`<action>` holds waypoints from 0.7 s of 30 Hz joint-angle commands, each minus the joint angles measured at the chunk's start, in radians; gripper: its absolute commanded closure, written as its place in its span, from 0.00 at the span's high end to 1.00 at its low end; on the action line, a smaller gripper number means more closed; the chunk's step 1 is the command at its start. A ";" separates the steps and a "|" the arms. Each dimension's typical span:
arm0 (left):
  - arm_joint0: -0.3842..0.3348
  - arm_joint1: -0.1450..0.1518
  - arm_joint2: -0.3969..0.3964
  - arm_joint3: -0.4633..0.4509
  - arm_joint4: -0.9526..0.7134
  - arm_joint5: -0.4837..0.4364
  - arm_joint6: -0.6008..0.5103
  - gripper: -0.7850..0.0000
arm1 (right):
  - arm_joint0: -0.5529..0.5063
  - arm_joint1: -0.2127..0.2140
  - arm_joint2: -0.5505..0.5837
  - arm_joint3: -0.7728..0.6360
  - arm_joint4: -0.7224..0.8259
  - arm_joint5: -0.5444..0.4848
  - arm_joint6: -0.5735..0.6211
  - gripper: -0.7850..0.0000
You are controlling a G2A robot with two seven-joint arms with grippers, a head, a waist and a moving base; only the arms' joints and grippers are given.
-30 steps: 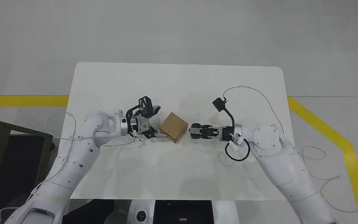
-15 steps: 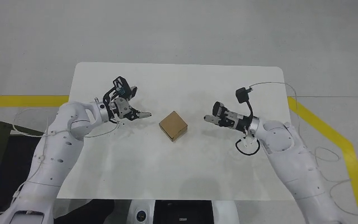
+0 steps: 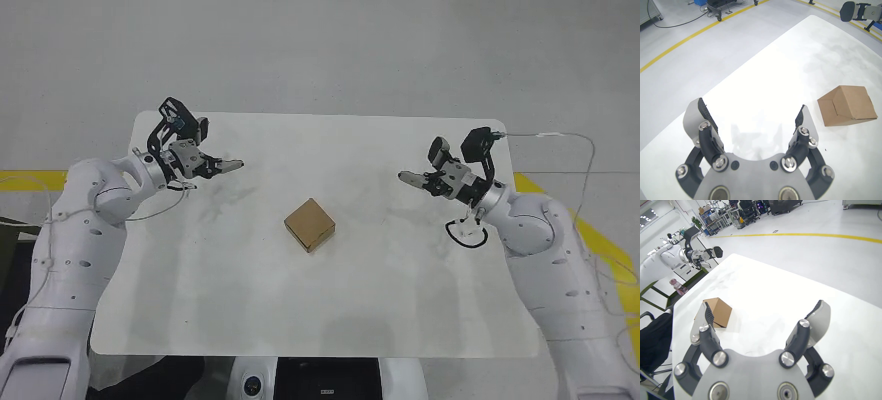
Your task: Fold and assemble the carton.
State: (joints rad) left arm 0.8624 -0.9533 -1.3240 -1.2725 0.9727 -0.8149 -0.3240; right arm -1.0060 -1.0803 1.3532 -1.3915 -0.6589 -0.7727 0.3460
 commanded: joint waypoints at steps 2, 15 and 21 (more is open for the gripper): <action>-0.023 0.000 -0.005 0.028 -0.015 0.007 0.000 1.00 | 0.012 0.005 0.022 -0.011 -0.038 -0.003 -0.015 1.00; -0.082 0.004 -0.027 0.059 -0.022 0.026 0.032 1.00 | 0.086 0.011 0.027 -0.018 -0.090 -0.008 -0.008 1.00; -0.082 0.005 -0.028 0.058 -0.018 0.026 0.038 1.00 | 0.085 0.011 0.027 -0.018 -0.090 -0.008 -0.008 1.00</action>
State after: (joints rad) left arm 0.7806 -0.9487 -1.3523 -1.2141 0.9550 -0.7886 -0.2860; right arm -0.9209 -1.0691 1.3806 -1.4093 -0.7485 -0.7804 0.3382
